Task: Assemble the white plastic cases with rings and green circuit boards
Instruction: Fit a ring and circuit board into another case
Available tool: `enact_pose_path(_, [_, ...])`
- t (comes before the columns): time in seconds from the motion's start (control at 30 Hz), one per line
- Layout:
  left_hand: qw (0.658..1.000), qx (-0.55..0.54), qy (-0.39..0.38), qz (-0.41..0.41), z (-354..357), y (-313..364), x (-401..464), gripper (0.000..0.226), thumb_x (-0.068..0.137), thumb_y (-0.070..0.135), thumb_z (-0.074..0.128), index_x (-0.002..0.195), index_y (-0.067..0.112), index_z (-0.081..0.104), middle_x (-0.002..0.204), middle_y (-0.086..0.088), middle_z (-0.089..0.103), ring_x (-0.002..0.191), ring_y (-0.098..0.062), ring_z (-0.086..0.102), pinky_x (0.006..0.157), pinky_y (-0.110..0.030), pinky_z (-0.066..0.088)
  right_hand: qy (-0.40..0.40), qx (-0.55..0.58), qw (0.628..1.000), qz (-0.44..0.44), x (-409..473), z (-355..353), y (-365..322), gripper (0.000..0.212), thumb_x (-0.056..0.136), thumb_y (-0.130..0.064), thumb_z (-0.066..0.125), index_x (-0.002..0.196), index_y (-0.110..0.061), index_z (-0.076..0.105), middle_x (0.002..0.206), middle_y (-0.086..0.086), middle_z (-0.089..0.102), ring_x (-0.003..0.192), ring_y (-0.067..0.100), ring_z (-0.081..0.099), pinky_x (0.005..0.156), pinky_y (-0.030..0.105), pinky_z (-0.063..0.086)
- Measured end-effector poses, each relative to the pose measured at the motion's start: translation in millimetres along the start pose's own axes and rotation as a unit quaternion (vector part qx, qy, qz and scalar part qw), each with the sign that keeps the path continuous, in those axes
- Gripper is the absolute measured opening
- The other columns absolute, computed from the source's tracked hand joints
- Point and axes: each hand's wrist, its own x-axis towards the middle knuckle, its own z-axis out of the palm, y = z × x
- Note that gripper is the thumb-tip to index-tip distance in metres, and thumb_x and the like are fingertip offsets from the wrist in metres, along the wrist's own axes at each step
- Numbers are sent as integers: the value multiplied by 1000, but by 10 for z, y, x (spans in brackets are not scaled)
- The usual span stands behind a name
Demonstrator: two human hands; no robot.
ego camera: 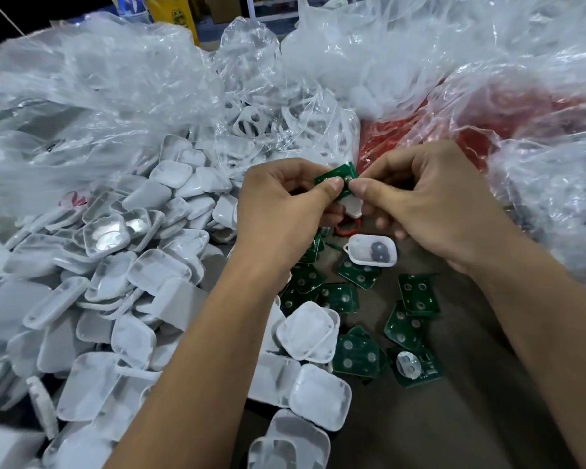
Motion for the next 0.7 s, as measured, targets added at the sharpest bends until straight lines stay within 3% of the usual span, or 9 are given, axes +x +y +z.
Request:
enact_pose_path(0.1, [1000, 26, 11, -4, 20, 0, -14, 6, 89, 3, 78, 84, 5, 76, 72, -9, 76, 60, -19, 73, 57, -27, 58, -1, -108, 994, -35, 19, -24, 4, 14, 91, -28, 80, 78, -24, 76, 65, -9, 70, 55, 3, 60, 54, 13, 43])
enact_pose_path(0.23, [997, 71, 35, 13, 33, -5, -24, 19, 88, 7, 79, 71, 16, 75, 66, -4, 75, 56, -18, 74, 57, -32, 61, 13, -130, 990, -49, 12, 39, 2, 18, 91, -24, 79, 76, -21, 70, 63, -7, 63, 57, 3, 53, 54, 12, 38])
enact_pose_path(0.4, [994, 96, 57, 14, 42, -5, -39, 19, 83, 15, 80, 66, 23, 75, 66, -2, 75, 62, -23, 75, 71, -50, 65, 12, -132, 990, -51, 1, 89, -11, 19, 92, -20, 77, 77, -14, 67, 64, 0, 60, 59, 6, 48, 52, 15, 35])
enact_pose_path(0.53, [991, 109, 76, 22, 56, 12, -60, 10, 79, 21, 79, 70, 22, 76, 67, 0, 75, 66, -23, 76, 71, -49, 64, 10, -111, 992, -50, -11, 109, -22, 21, 93, -18, 76, 76, -14, 64, 60, -2, 55, 55, 5, 45, 51, 15, 34])
enact_pose_path(0.7, [989, 112, 85, 32, 79, 24, -75, 21, 85, 12, 80, 68, 22, 74, 64, 3, 74, 58, -16, 74, 65, -44, 65, 9, -101, 993, -56, -19, 107, -21, 22, 94, -17, 76, 76, -14, 63, 60, -1, 54, 54, 5, 43, 52, 15, 34])
